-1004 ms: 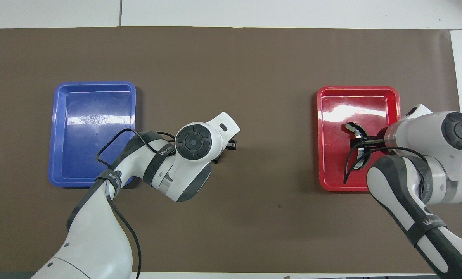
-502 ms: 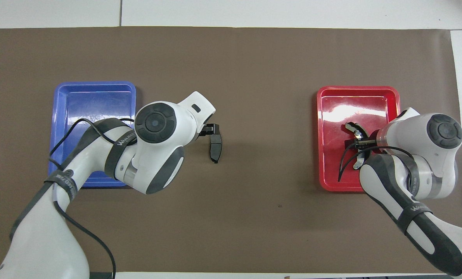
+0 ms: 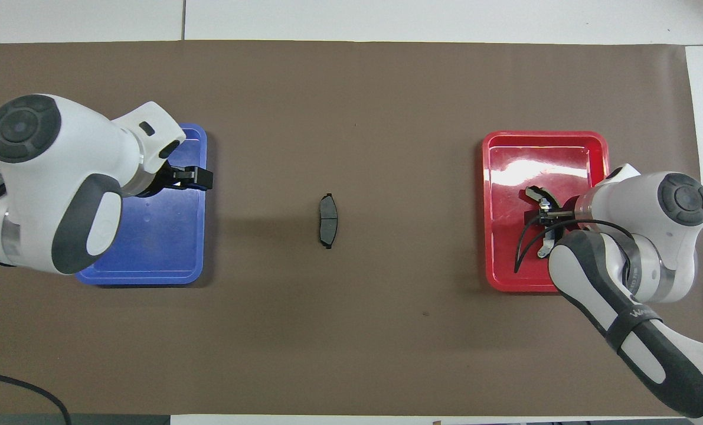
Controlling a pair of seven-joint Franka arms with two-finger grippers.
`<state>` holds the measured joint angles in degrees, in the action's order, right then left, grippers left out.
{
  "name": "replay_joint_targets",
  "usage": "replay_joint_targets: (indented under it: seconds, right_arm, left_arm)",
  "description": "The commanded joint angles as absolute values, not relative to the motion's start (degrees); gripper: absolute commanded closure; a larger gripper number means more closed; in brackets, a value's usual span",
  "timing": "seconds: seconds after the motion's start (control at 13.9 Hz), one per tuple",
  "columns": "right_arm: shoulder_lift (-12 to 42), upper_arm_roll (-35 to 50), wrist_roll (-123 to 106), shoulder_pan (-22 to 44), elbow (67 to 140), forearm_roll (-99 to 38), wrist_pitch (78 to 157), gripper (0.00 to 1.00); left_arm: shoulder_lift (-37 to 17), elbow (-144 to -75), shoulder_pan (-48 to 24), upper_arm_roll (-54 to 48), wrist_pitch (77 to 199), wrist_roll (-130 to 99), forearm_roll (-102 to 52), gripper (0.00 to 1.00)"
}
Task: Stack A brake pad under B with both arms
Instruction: 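Open and withdraw the left gripper while the right gripper grasps the pad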
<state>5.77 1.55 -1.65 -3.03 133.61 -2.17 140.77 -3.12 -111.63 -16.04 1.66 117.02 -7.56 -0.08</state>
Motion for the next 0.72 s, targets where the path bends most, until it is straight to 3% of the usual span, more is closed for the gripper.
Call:
replay_joint_targets:
  seconds: [0.0, 0.14, 0.36, 0.5, 0.65]
  right_arm:
    - [5.4, 1.9, -6.0, -5.2, 133.9, -3.7, 141.0, 0.17]
    - [5.3, 1.9, -6.0, -5.2, 133.9, -3.7, 141.0, 0.28]
    - [5.2, 1.9, -5.6, -4.7, 134.0, -3.7, 140.8, 0.29]
    - [5.2, 1.9, -5.6, -4.6, 134.0, -3.7, 140.8, 0.41]
    - [5.2, 1.9, -5.6, -4.4, 134.0, -3.7, 140.4, 0.42]
  left_arm:
    - [-0.1, -111.4, -10.6, 1.1, 113.6, -1.2, -0.8, 0.00]
    - [0.2, -107.5, -7.8, 1.1, 109.4, 0.3, -0.8, 0.00]
    - [-0.8, -97.7, -5.7, 1.2, 97.9, 3.4, -0.8, 0.00]
    - [-1.8, -92.6, -5.1, 1.3, 92.0, 5.0, -0.8, 0.00]
    - [-1.8, -90.1, -4.3, 1.3, 88.5, 6.1, -0.7, 0.00]
